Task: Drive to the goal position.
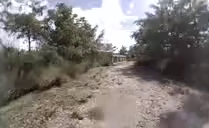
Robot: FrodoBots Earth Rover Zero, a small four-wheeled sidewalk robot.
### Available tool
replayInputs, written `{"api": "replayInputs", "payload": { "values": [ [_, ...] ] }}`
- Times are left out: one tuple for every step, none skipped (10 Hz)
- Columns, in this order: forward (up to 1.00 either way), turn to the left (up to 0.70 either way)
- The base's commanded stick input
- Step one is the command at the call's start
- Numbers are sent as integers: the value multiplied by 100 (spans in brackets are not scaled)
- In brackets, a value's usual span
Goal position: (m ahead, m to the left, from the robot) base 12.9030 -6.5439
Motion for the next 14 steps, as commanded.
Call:
{"api": "replayInputs", "payload": {
  "values": [
    [85, 0],
    [85, 0],
    [85, 0],
    [85, 0],
    [85, 0],
    [85, 0],
    [85, -14],
    [85, -29],
    [85, -6],
    [85, 0],
    [85, 0],
    [85, 0],
    [85, 0],
    [85, 0]
  ]
}}
